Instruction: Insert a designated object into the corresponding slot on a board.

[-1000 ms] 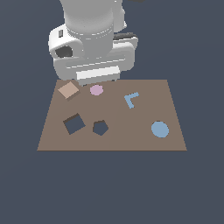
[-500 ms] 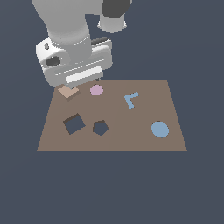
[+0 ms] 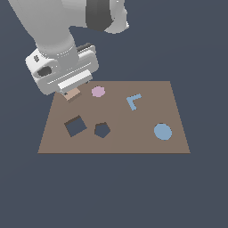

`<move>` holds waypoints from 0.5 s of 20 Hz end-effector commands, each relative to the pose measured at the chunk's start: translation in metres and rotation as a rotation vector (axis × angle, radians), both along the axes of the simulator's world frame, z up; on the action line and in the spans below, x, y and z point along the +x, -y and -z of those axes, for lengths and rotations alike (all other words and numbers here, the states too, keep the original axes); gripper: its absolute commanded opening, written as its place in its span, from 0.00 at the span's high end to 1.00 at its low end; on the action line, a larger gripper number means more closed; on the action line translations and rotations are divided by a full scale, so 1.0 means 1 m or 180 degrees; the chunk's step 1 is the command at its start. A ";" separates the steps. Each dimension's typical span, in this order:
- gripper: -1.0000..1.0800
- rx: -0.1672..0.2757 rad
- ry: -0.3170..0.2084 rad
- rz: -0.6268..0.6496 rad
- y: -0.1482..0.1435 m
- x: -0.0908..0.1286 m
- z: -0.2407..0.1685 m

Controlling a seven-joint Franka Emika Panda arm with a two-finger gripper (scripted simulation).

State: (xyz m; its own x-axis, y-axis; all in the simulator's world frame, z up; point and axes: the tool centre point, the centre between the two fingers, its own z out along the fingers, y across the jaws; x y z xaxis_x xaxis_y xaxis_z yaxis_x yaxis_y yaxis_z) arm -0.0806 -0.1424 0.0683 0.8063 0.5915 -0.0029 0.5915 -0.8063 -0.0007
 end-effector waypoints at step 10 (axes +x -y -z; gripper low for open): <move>0.04 0.0004 0.0009 -0.0360 0.028 0.000 0.017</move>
